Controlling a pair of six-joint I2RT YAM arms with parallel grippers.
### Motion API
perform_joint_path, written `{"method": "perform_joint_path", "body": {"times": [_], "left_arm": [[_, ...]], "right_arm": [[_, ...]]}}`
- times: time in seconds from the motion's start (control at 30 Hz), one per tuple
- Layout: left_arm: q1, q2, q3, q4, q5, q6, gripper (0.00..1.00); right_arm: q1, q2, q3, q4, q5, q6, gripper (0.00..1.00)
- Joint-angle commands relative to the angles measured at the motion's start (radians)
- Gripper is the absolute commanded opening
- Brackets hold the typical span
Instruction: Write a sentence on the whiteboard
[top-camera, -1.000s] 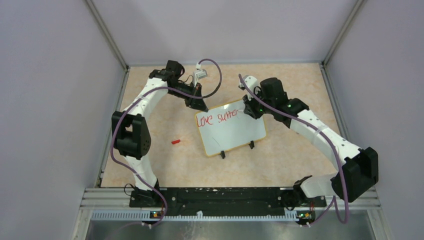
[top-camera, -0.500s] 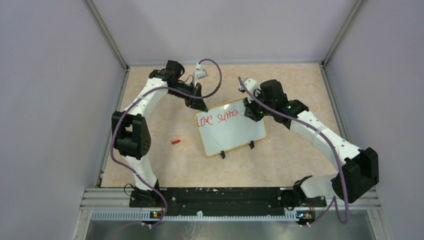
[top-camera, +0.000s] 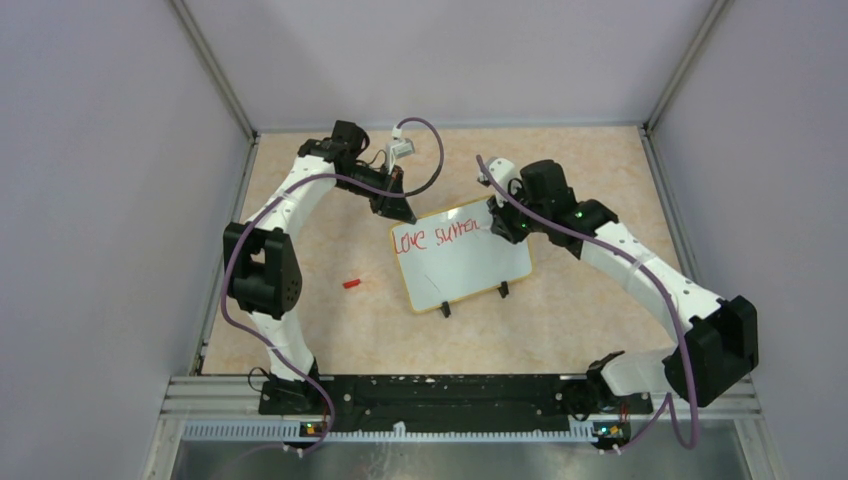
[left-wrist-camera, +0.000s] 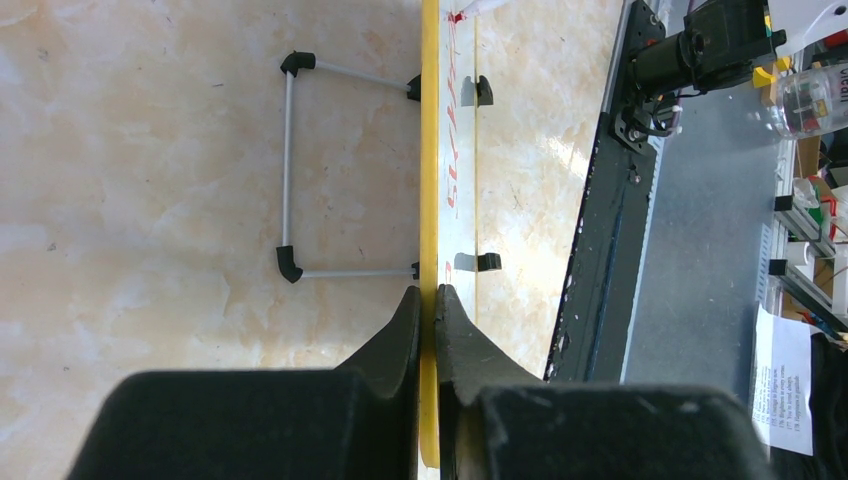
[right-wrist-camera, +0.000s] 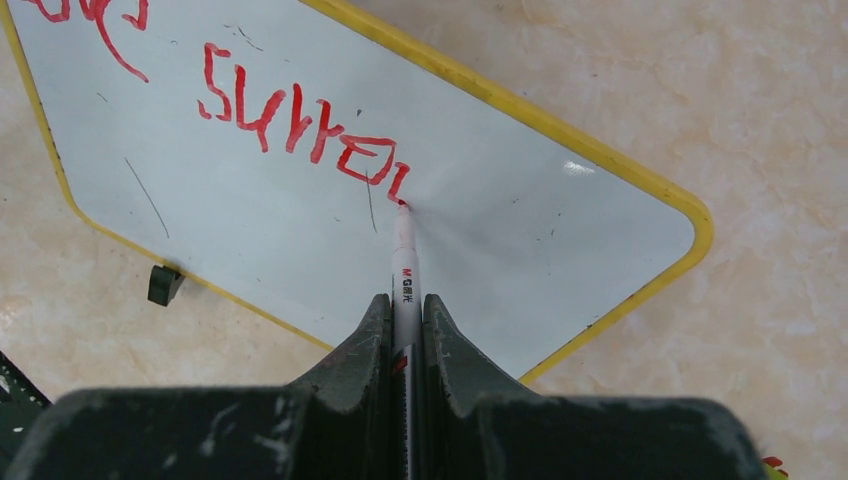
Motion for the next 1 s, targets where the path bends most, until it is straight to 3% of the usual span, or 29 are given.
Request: {"method": "perform_joint_path", "body": {"times": [0.0, 0.97], "left_arm": [[-0.016, -0.013, 0.0, 0.013, -0.002, 0.007, 0.0], [-0.016, -0.02, -0.01, 0.011, -0.006, 0.012, 0.0]], "right_arm": [[-0.015, -0.013, 0.058, 0.029, 0.042, -0.01, 0.0], [-0.015, -0.036, 0.02, -0.012, 0.028, -0.018, 0.0]]}}
